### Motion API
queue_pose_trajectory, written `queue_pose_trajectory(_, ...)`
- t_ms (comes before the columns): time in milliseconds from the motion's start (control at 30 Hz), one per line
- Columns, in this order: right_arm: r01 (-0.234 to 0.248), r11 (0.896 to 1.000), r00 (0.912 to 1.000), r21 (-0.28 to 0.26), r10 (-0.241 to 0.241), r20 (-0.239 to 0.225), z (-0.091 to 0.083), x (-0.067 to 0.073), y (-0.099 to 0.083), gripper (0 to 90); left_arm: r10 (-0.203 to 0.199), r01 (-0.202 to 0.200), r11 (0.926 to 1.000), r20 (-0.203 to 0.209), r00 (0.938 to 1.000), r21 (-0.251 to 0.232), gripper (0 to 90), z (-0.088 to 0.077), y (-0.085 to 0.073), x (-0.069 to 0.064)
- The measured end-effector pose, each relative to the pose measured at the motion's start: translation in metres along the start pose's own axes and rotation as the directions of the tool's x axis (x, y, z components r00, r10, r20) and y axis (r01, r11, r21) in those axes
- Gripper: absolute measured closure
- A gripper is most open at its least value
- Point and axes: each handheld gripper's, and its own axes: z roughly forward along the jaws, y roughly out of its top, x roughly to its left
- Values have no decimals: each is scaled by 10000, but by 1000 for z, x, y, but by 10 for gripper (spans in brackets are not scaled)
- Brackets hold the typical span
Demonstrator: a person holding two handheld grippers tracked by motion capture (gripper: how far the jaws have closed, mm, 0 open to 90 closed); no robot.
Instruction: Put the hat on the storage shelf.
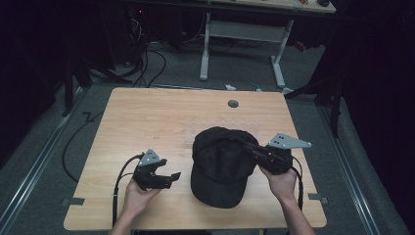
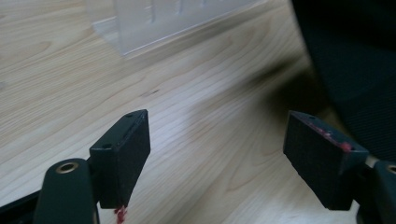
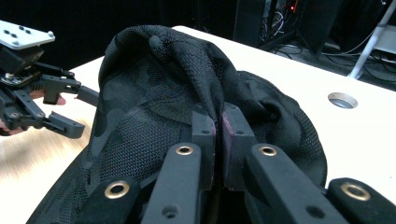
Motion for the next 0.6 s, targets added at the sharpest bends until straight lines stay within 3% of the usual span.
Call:
queue_pose_trajectory(300,9,9999,9999,-102,-10,-104,1,-1,0,858,-43,59,9999,1047,9945,-144,221,0,11,-8)
queue_pose_trajectory(600,186,9996,9995,-216,-192,-244,3,2,0,858,176,-190,9998,1834,9829,60,213,8,21,-18)
